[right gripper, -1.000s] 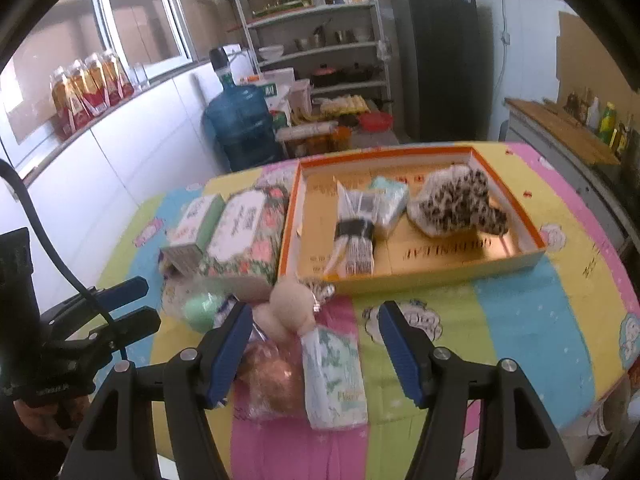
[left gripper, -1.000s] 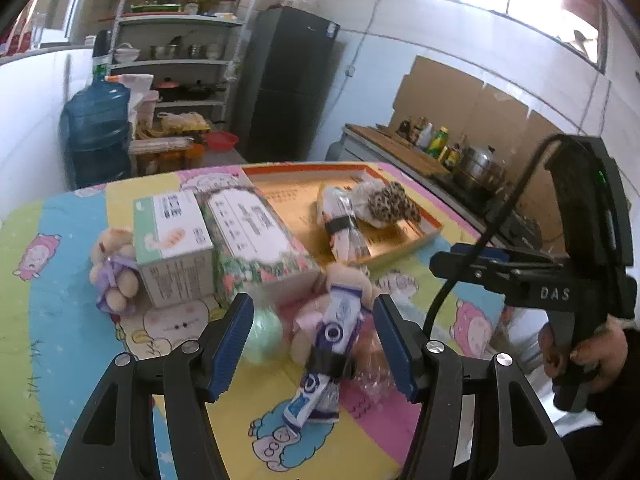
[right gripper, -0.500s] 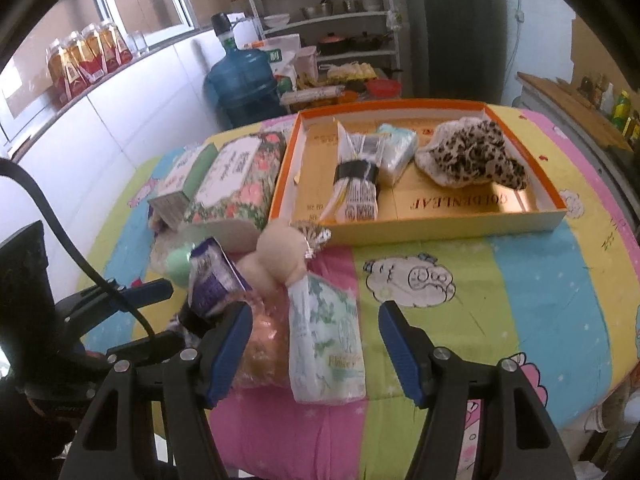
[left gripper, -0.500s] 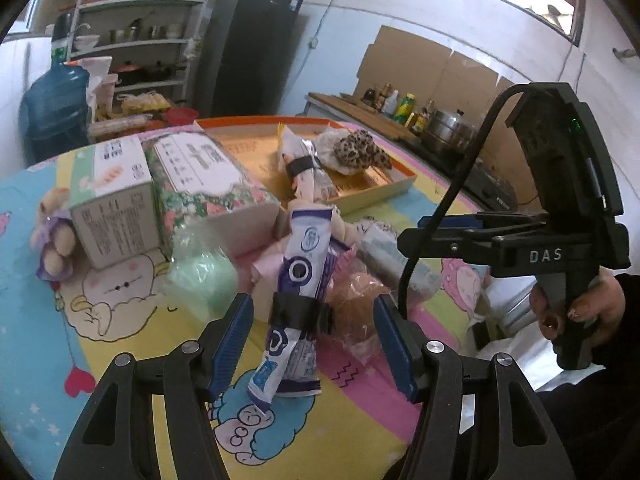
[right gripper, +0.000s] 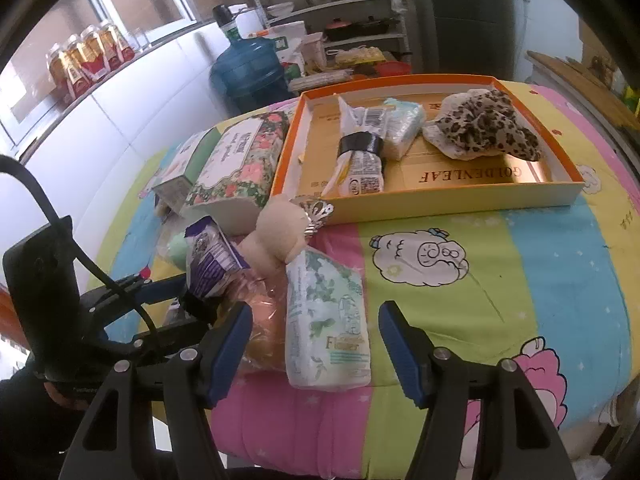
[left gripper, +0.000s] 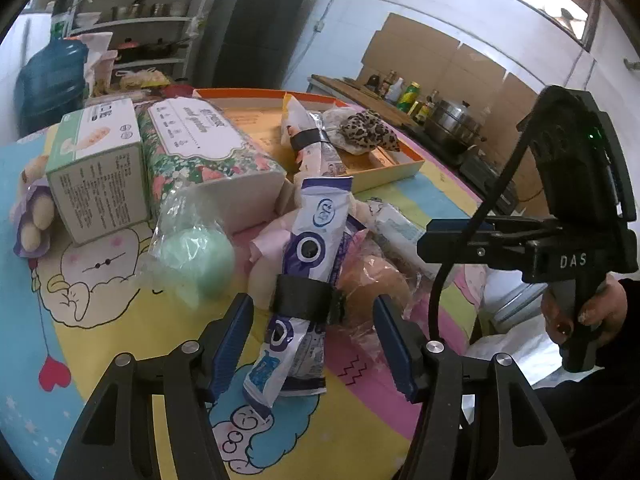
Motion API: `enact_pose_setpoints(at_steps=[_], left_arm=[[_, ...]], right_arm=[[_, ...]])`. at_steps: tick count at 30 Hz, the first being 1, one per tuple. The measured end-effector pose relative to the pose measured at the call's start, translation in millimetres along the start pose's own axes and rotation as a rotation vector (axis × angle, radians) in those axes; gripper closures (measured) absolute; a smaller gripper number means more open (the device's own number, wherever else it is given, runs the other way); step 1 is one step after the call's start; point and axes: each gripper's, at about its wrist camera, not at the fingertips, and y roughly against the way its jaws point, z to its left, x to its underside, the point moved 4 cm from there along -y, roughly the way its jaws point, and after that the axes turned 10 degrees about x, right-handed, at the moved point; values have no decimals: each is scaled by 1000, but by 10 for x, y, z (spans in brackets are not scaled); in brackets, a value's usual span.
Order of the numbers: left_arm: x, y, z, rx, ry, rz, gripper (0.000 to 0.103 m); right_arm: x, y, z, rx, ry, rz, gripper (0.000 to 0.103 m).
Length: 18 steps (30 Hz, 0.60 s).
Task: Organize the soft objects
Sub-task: 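Grasp the purple snack pack with left gripper while right gripper grasps floral tissue pack, then lift and carry the purple snack pack and tissue pack over the box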
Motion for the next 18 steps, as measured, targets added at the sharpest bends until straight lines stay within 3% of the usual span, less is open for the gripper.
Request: enact_pose_setpoints(at_steps=[6,10,18], left_arm=[[18,-43,6,5,2,14,51],[40,-63,22,-9,4,20,62],[49,-27,42,-12,9,7,67]], right_arm=[[19,-72,3,-5,2,16,39],[47,-169,-38,-27,-31,61,59],[80,-220,-91,-61,-76,86,72]])
